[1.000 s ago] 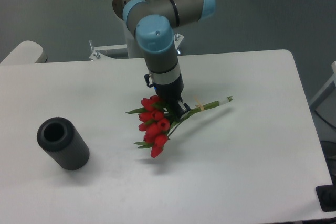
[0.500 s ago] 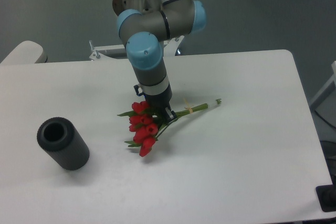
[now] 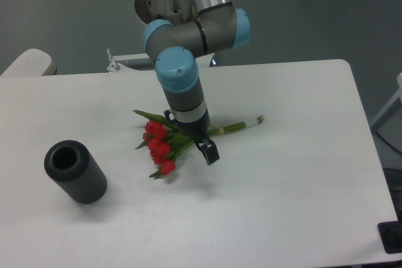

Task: Place the flowers on the table
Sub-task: 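Open the gripper to release the tulip stems, then raise the open gripper up and away from the tulips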

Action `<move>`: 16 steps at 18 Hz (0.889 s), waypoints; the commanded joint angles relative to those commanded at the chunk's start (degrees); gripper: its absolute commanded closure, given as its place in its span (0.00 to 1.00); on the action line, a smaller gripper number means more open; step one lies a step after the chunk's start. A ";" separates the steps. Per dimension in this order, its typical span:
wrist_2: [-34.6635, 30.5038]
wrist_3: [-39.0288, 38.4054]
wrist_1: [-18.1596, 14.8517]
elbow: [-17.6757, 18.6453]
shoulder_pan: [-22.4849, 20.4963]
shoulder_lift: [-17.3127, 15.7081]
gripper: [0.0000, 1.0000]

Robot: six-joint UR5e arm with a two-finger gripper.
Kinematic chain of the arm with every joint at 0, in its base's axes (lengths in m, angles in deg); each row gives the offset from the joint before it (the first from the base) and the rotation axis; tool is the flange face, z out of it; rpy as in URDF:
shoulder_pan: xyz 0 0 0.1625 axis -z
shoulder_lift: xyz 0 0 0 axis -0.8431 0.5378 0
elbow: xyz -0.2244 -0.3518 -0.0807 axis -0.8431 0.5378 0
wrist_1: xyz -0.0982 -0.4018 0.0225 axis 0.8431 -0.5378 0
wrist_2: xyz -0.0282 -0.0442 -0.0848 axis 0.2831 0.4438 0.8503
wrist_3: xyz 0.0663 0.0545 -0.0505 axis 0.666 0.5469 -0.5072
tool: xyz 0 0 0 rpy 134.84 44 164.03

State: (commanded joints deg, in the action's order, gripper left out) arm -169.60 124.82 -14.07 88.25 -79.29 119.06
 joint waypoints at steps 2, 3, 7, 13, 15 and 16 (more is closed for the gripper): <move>1.76 0.44 -0.26 -2.81 -1.14 0.61 0.01; 2.81 0.44 -0.26 -4.22 -1.58 0.79 0.01; 5.54 0.44 -3.41 -10.71 -3.78 2.37 0.01; 7.65 0.26 -11.07 -22.32 -4.14 6.06 0.01; 10.27 -0.52 -11.43 -24.61 -4.84 6.76 0.01; 12.29 -0.70 -11.51 -25.32 -5.10 6.86 0.01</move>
State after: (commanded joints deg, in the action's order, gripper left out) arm -157.31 124.12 -25.58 62.93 -84.39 125.91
